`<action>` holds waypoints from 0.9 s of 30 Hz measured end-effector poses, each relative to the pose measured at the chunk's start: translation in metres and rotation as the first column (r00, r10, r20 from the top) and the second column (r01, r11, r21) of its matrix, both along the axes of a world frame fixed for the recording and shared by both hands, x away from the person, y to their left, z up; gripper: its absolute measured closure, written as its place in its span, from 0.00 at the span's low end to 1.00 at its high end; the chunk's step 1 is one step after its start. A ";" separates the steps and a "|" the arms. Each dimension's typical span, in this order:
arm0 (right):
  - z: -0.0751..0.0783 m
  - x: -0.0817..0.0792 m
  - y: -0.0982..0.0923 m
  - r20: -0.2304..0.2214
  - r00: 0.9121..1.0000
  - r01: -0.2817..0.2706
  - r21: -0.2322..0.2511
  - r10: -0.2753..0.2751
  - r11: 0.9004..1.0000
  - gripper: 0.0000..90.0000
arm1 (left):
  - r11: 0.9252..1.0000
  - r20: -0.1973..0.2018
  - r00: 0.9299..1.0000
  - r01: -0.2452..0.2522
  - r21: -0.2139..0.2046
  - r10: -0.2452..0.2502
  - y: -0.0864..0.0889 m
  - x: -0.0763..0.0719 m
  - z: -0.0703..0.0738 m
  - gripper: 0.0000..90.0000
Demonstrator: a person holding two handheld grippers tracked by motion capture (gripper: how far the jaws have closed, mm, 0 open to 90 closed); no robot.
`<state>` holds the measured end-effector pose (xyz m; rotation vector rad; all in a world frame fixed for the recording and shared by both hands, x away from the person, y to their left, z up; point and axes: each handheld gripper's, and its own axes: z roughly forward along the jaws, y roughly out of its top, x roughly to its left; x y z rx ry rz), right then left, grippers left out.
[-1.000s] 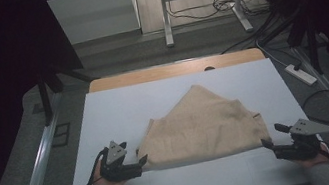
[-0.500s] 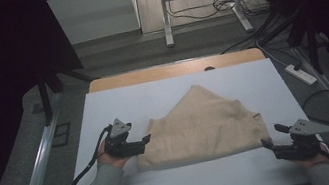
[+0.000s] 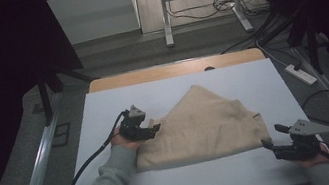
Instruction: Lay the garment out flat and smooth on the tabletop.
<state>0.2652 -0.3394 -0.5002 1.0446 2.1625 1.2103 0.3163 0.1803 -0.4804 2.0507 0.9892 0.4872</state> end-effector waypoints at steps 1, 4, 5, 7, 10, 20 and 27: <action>0.000 0.000 0.000 -0.001 1.000 0.001 -0.001 -0.001 1.000 0.26 | 1.000 -0.008 1.000 0.006 0.002 -0.006 -0.002 0.005 0.000 0.34; 0.000 0.000 0.000 0.000 1.000 0.001 -0.003 -0.001 1.000 0.26 | 1.000 -0.024 1.000 0.014 0.010 -0.014 -0.009 0.017 -0.001 0.40; -0.001 0.000 0.000 0.000 1.000 0.001 -0.004 -0.001 1.000 0.26 | 1.000 -0.035 0.999 0.020 0.015 -0.020 -0.012 0.023 -0.002 0.41; -0.001 0.000 0.000 0.000 1.000 0.000 -0.006 0.000 1.000 0.27 | 0.999 -0.053 0.998 0.030 0.030 -0.029 -0.017 0.032 -0.004 0.46; -0.001 0.000 0.000 -0.003 1.000 0.000 -0.007 0.000 1.000 0.27 | 0.999 -0.097 0.994 0.043 0.014 -0.041 -0.023 0.045 -0.011 0.60; -0.001 0.000 0.000 -0.002 1.000 -0.002 -0.012 0.002 1.000 0.27 | 0.993 -0.189 0.980 0.084 0.083 -0.068 -0.031 0.060 -0.032 0.91; -0.002 0.000 0.000 -0.002 1.000 -0.004 -0.018 0.004 1.000 0.29 | 0.988 -0.202 0.974 0.124 0.089 -0.104 -0.033 0.058 -0.036 0.92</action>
